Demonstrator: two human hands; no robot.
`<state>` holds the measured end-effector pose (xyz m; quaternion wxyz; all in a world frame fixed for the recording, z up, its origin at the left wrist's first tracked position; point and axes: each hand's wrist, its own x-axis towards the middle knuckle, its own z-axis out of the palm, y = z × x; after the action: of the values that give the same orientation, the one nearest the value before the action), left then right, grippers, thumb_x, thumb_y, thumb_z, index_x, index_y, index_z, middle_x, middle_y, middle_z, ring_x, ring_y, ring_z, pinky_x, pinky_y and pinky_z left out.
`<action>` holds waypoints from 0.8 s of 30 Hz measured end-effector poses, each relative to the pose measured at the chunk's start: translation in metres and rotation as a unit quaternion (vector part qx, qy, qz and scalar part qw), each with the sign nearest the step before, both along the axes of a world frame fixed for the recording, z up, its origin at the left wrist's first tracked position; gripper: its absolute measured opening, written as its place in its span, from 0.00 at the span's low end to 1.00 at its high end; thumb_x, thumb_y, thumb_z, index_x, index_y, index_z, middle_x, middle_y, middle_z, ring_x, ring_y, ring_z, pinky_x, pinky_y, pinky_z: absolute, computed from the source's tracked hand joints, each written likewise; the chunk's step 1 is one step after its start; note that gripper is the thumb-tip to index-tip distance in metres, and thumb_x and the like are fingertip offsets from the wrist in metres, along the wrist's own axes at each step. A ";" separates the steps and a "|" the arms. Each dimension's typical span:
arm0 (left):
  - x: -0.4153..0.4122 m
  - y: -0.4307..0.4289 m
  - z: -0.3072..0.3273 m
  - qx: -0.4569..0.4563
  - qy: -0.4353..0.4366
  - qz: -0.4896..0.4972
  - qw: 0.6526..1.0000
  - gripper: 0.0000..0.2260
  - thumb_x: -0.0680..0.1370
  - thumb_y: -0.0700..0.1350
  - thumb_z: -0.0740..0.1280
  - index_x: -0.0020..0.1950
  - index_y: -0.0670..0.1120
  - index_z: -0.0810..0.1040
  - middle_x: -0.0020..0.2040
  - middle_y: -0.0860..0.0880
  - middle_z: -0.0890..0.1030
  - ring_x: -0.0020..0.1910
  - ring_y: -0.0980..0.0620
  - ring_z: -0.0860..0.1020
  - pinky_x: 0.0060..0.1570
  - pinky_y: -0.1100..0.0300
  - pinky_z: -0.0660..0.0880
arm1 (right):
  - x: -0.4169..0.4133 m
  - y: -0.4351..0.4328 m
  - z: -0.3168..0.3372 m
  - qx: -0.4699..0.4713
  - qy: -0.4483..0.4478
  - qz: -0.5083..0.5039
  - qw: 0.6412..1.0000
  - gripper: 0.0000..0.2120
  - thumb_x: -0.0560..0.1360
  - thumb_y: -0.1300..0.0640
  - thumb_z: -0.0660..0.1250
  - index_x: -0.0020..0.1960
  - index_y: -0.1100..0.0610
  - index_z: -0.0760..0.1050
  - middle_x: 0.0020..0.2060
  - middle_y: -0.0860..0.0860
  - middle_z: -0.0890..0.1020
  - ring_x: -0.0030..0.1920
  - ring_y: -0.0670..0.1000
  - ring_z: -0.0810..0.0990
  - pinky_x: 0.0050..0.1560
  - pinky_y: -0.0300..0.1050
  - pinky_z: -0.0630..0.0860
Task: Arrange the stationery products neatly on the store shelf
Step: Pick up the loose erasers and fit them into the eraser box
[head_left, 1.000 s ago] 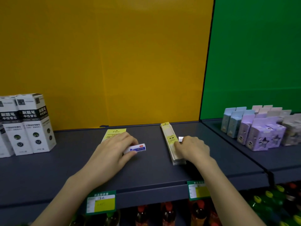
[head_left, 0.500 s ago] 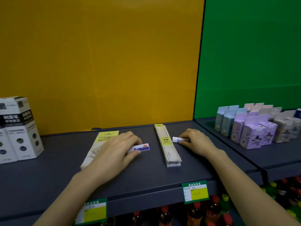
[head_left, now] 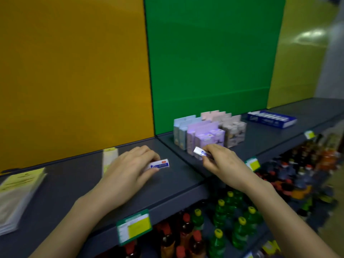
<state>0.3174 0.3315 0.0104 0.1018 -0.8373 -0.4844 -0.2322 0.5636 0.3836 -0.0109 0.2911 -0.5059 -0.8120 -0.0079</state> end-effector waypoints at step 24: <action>0.403 0.164 -0.013 0.032 -0.054 -0.095 0.993 0.10 0.75 0.54 0.60 0.51 0.51 0.74 0.48 0.54 0.77 0.49 0.52 0.73 0.46 0.57 0.69 | 0.411 0.107 -0.006 0.107 -0.104 -0.052 0.987 0.12 0.78 0.50 0.58 0.55 0.54 0.75 0.47 0.48 0.81 0.46 0.48 0.69 0.42 0.42 0.62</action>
<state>0.7202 0.4960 -0.0029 0.0798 -0.8621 -0.3994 -0.3013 0.9749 0.4904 -0.0172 0.2566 -0.5095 -0.8050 -0.1628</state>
